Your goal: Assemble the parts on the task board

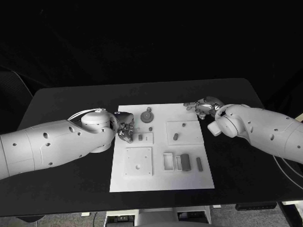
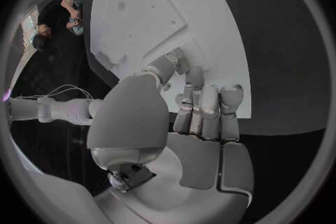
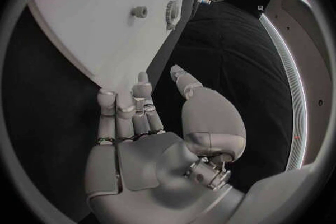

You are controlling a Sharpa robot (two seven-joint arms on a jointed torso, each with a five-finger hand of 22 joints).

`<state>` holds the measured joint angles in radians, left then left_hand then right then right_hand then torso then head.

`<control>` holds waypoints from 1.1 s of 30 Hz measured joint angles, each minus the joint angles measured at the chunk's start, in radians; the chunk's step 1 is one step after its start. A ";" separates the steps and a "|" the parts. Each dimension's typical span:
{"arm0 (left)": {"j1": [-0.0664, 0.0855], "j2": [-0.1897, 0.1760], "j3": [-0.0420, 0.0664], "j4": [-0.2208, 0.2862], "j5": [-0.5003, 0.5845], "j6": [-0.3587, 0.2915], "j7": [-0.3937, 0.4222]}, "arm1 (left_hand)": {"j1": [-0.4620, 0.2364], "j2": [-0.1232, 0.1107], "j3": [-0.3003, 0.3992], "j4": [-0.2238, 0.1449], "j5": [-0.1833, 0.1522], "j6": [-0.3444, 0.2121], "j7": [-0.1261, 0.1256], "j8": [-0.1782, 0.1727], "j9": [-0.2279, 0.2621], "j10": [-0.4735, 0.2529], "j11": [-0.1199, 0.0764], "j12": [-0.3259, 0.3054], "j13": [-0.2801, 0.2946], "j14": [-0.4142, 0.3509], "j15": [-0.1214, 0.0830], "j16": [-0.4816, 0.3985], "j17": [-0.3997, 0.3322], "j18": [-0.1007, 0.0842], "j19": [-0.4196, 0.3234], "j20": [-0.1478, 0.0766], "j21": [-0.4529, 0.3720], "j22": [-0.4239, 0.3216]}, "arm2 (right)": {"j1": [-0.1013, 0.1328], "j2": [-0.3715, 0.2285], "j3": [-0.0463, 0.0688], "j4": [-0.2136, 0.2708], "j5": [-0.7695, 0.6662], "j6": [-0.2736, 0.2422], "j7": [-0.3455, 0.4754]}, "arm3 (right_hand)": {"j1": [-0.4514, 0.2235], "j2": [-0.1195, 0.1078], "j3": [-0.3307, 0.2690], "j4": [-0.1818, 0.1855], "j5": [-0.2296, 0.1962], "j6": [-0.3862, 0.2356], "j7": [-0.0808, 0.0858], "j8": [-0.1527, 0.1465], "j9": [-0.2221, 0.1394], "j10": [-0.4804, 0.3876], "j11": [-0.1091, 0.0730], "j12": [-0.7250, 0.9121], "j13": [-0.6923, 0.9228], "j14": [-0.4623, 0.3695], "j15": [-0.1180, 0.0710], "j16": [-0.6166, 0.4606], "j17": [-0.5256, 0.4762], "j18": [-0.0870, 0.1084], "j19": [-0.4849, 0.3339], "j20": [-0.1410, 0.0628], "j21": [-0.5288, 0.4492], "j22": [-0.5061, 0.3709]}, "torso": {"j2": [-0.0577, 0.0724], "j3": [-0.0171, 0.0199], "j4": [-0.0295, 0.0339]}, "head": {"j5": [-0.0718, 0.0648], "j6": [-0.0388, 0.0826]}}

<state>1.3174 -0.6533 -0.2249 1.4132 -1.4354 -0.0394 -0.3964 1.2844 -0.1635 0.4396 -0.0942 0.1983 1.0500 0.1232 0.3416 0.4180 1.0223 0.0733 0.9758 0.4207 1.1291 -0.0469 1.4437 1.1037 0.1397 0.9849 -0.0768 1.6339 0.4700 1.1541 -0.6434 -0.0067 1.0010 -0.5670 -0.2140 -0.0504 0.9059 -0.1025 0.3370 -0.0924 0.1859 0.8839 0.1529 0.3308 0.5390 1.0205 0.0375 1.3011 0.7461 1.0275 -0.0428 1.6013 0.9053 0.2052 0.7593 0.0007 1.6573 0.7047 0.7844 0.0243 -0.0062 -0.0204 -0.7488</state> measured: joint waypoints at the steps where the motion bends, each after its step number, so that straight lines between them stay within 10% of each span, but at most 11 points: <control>1: 0.000 0.001 0.000 0.000 0.000 0.000 0.000 | 0.001 -0.001 0.000 0.000 0.000 0.000 0.000 0.000 0.000 0.000 0.000 0.000 0.000 0.000 0.000 0.000 0.000 0.000 0.000 0.000 0.000 0.000 | 0.000 0.000 0.000 0.000 0.000 0.000 0.000 | 0.000 0.000 0.000 0.000 0.000 -0.001 0.001 0.000 0.000 0.000 0.000 0.000 0.000 0.000 0.000 0.000 0.000 0.000 0.000 0.000 0.000 0.000 | 0.000 0.0000 0.0000 | 0.000 -0.001; 33: 0.001 0.002 0.001 -0.001 -0.012 0.013 0.008 | 0.006 0.002 0.004 -0.007 -0.002 0.002 -0.002 0.002 0.001 0.002 0.002 0.000 0.000 -0.002 -0.003 0.000 -0.001 0.000 0.000 0.001 0.000 -0.001 | 0.000 0.002 0.000 -0.001 -0.002 0.003 -0.001 | 0.000 0.000 0.000 0.000 0.000 -0.003 0.002 0.000 -0.001 0.000 0.000 0.000 0.000 0.000 0.000 0.000 0.000 0.000 0.000 0.000 0.000 0.000 | 0.000 -0.0002 -0.0002 | -0.005 -0.007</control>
<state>1.3182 -0.6513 -0.2243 1.4126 -1.4472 -0.0260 -0.3886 1.2908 -0.1613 0.4435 -0.1010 0.1964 1.0521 0.1214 0.3432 0.4188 1.0245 0.0755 0.9758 0.4207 1.1267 -0.0495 1.4437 1.1029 0.1398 0.9848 -0.0762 1.6339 0.4693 1.1537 -0.6416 -0.0067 0.9996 -0.5689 -0.2111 -0.0513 0.9059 -0.1025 0.3370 -0.0924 0.1859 0.8814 0.1550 0.3307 0.5383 1.0205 0.0375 1.3011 0.7462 1.0276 -0.0423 1.6013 0.9054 0.2051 0.7593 0.0007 1.6573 0.7047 0.7846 0.0241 -0.0064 -0.0250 -0.7561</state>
